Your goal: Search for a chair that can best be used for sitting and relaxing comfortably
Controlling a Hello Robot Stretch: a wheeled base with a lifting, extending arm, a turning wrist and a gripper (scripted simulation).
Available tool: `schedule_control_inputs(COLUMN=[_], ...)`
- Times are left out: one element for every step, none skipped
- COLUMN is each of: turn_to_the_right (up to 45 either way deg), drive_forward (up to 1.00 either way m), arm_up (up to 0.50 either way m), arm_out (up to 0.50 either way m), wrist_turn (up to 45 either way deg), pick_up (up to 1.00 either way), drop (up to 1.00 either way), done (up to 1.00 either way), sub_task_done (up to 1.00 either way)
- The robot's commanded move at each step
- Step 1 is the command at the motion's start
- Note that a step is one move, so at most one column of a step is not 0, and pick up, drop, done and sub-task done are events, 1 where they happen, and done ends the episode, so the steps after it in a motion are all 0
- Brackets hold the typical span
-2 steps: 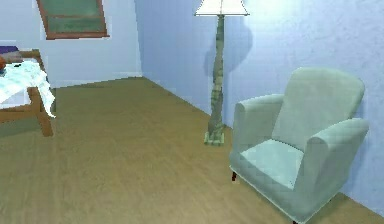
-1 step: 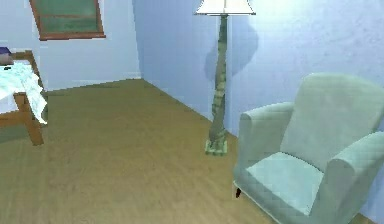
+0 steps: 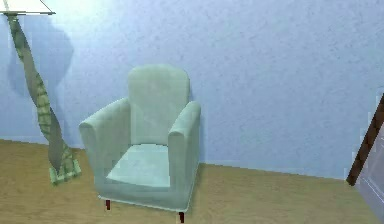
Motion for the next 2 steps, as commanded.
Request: schedule_control_inputs(turn_to_the_right=[12.0, 0.0], drive_forward=[0.0, 0.35], arm_up=[0.0, 0.0], arm_out=[0.0, 0.0], wrist_turn=[0.0, 0.0], pick_up=[0.0, 0.0], drop=[0.0, 0.0], done=[0.0, 0.0], sub_task_done=[0.0, 0.0])
